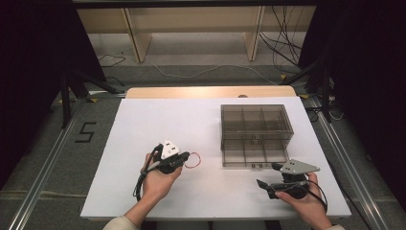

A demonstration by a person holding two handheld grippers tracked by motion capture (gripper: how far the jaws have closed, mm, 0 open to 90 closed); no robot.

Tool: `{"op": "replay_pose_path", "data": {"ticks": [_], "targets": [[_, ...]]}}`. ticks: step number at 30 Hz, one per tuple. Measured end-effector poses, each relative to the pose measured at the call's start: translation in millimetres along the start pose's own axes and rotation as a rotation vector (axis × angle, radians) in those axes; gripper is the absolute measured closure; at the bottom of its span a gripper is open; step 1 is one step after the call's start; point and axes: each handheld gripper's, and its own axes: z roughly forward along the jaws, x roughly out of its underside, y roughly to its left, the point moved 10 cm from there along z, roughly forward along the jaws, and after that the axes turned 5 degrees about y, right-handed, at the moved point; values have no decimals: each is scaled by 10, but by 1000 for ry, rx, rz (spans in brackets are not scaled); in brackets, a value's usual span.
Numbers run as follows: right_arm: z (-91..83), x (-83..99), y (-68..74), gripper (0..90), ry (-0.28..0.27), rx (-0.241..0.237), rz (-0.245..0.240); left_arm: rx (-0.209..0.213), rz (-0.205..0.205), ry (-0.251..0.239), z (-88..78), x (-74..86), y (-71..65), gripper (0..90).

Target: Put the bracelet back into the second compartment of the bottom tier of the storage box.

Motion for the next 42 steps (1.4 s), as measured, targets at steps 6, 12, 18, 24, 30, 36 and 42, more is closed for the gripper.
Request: {"op": "replay_pose_path", "data": {"ticks": [6,12,18,24,30,36,42], "targets": [[-1,-1,0,168,-1,0,0,6,7,-1,25,-33,-40,897],[0,-1,5,168,-2,-3,0,12,16,-7,51,-79,-87,897],[-2,0,1,168,0,0,0,20,29,-5,90,-111,-138,897],[-2,-1,1,168,-1,-1,-1,27,33,-4,117,-134,-176,897],[-2,-1,0,168,-1,0,-1,33,36,-7,137,-158,-202,897],[-2,-2,-1,168,-1,0,-1,38,40,-9,159,-182,-233,897],[-5,-1,-2,168,-1,0,-3,44,46,-10,174,-214,-260,897]]}}
